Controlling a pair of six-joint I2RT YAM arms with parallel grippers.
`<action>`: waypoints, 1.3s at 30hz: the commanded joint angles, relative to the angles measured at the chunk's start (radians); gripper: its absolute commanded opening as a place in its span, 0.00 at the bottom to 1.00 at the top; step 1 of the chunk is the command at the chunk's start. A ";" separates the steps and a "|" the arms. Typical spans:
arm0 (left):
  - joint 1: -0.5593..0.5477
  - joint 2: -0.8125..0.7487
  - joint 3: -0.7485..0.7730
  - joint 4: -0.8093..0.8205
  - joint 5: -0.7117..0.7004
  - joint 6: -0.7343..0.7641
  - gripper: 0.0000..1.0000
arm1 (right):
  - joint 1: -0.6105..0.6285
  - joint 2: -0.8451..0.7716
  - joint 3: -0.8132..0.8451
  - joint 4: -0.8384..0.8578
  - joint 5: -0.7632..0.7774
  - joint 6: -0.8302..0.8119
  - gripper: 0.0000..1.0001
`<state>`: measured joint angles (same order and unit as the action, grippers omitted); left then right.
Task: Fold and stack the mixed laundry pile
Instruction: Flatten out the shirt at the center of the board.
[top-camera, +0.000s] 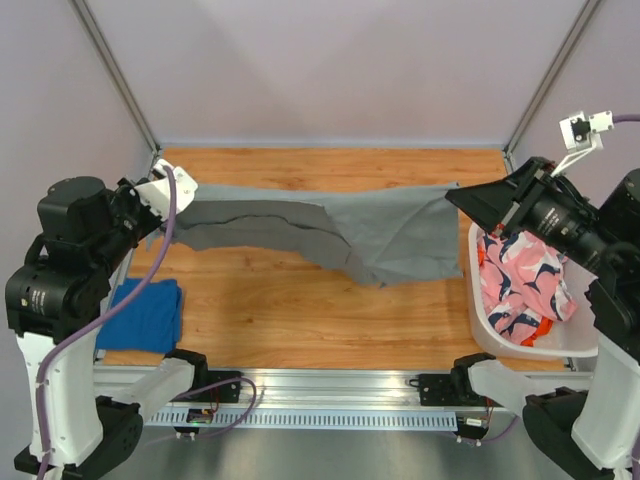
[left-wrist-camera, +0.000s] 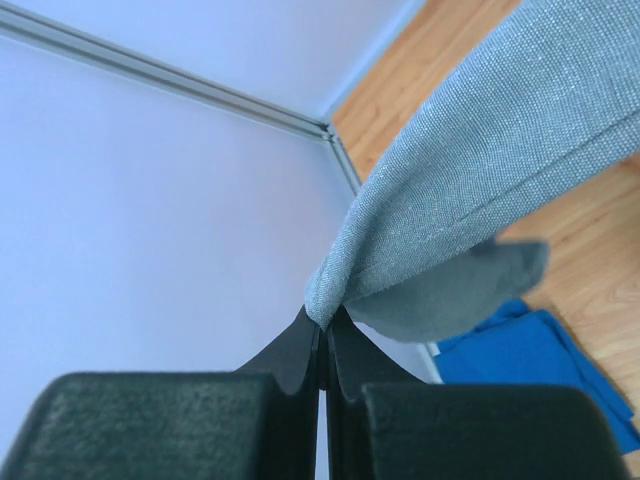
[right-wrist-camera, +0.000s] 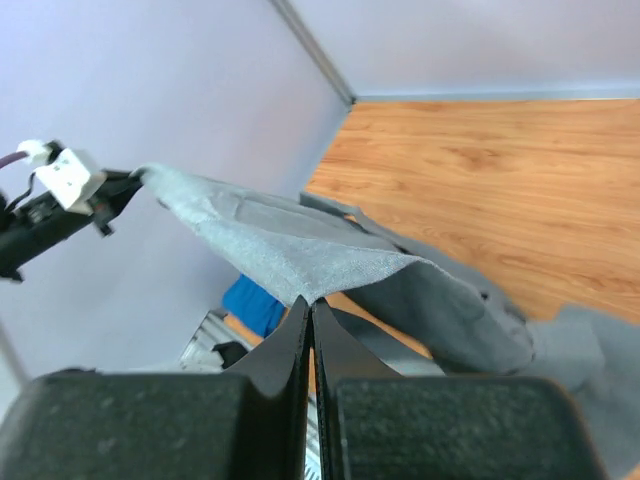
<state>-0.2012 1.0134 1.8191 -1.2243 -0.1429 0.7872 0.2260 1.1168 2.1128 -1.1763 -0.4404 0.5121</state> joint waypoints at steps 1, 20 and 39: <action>0.017 0.037 -0.007 -0.230 -0.150 0.081 0.00 | -0.010 0.017 -0.030 -0.008 -0.102 0.035 0.00; 0.089 0.688 0.584 0.216 -0.218 -0.074 0.00 | -0.187 0.627 0.374 0.346 0.088 0.259 0.00; 0.030 0.202 -0.246 0.418 0.049 -0.068 0.00 | -0.133 0.104 -0.462 0.468 0.135 0.198 0.00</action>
<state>-0.1333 1.2644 1.6924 -0.7696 -0.1848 0.7441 0.0410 1.2003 1.8137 -0.6788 -0.3355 0.7483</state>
